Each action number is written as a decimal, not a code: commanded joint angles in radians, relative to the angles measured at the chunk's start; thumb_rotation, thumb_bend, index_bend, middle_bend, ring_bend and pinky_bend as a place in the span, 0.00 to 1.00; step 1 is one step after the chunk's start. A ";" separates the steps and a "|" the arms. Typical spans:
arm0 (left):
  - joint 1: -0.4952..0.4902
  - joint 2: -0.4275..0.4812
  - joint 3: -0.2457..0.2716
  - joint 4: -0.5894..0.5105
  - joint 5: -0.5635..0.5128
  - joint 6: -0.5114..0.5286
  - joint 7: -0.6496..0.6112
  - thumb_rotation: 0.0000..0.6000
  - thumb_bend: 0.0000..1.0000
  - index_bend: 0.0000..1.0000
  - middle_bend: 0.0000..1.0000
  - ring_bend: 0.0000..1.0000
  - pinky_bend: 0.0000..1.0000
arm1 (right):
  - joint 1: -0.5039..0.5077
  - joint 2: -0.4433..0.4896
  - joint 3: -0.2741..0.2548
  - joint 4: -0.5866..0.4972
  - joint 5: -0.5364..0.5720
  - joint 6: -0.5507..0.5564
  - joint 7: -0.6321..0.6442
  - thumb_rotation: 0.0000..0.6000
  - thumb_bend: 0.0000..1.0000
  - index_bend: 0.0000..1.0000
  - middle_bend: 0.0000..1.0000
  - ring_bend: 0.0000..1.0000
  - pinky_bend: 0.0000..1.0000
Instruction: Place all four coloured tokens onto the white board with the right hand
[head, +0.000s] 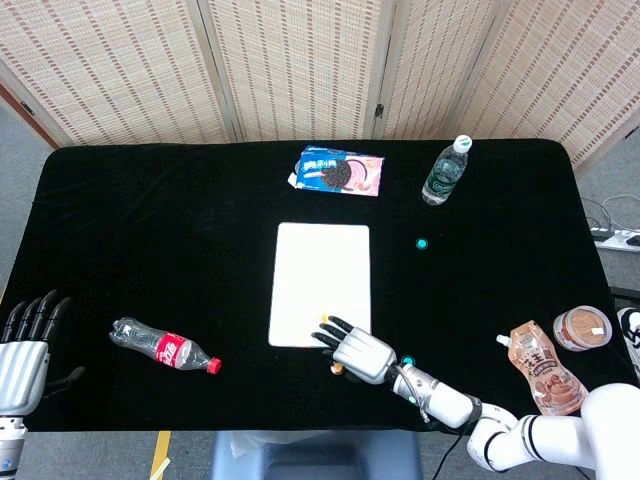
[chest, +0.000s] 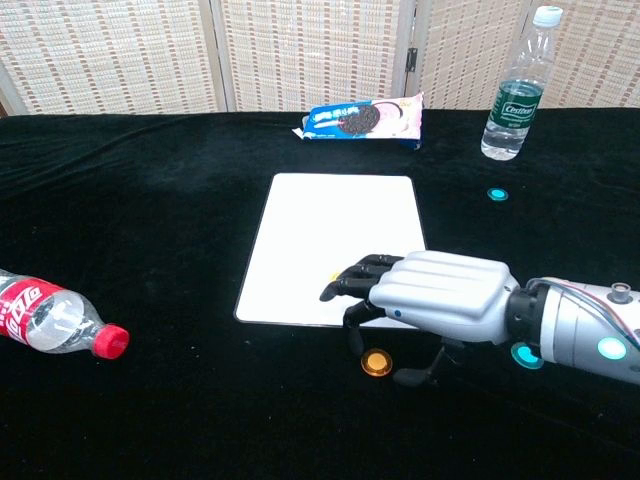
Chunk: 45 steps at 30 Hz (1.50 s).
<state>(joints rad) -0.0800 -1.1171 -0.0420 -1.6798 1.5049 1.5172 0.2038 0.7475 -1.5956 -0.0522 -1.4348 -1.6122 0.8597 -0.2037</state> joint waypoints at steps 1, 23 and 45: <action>0.001 0.000 0.000 0.002 -0.001 0.000 -0.002 1.00 0.07 0.00 0.00 0.00 0.00 | 0.004 -0.006 0.005 0.005 0.006 -0.005 -0.004 1.00 0.39 0.42 0.12 0.01 0.00; 0.001 0.000 0.003 0.013 0.007 -0.001 -0.023 1.00 0.07 0.00 0.00 0.00 0.00 | -0.001 -0.003 0.021 -0.010 0.022 0.025 -0.025 1.00 0.41 0.56 0.16 0.02 0.00; 0.006 0.003 0.006 0.012 0.008 0.003 -0.027 1.00 0.07 0.00 0.00 0.00 0.00 | 0.073 -0.062 0.168 0.155 0.246 -0.072 -0.027 1.00 0.41 0.56 0.16 0.01 0.00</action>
<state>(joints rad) -0.0736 -1.1141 -0.0358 -1.6680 1.5125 1.5202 0.1764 0.8181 -1.6545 0.1161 -1.2825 -1.3682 0.7892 -0.2296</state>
